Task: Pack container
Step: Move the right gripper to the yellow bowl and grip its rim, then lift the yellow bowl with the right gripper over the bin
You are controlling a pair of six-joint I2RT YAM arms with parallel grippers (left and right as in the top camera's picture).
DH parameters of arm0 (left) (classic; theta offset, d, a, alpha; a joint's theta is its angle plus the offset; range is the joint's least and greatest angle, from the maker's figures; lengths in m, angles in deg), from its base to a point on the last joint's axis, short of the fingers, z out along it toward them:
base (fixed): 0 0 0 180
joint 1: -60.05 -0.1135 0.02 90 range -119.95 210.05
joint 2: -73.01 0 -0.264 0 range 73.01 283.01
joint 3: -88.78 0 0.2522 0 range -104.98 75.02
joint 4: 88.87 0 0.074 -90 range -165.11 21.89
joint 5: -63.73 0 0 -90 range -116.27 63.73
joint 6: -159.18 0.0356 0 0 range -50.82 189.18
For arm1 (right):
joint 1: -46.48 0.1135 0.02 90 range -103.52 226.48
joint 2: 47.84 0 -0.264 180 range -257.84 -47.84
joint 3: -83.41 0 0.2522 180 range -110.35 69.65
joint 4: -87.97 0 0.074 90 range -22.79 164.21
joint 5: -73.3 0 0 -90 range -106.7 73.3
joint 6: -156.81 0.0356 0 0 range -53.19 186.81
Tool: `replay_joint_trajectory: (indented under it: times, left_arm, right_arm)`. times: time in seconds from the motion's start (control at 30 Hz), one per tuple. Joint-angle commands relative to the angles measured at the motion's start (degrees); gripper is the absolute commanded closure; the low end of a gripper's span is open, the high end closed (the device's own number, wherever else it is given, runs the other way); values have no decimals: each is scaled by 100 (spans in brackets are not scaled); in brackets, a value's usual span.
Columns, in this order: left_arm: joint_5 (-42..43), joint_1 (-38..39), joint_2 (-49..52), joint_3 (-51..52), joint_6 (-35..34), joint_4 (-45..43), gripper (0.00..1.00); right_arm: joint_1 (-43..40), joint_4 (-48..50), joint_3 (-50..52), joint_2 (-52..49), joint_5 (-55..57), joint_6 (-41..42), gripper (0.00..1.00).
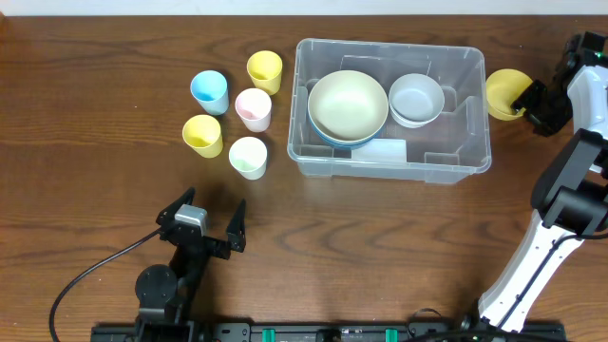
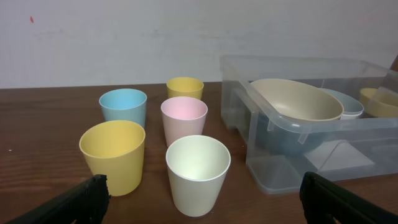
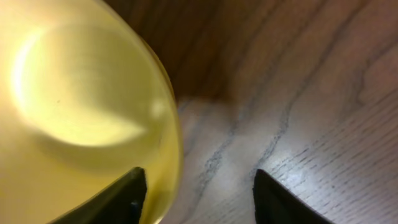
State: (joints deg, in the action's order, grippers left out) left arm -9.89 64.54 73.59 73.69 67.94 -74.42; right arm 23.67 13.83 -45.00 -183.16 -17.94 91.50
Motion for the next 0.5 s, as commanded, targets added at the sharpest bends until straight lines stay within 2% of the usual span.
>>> replay_joint_trajectory:
  times: [0.0, 0.17, 0.33, 0.47]
  left_arm:
    - [96, -31, -35, 109, 79, 190, 2]
    - [96, -31, -35, 109, 79, 188, 2]
    - [96, -31, -35, 109, 79, 190, 2]
    - [96, -31, -35, 109, 79, 190, 2]
  right_arm:
    - [-122, -52, 46, 20, 125, 94, 63]
    - [-278, -247, 46, 20, 144, 164, 97]
    - [-557, -507, -31, 61, 98, 162, 99]
    - [-863, -931, -610, 341, -162, 90, 99]
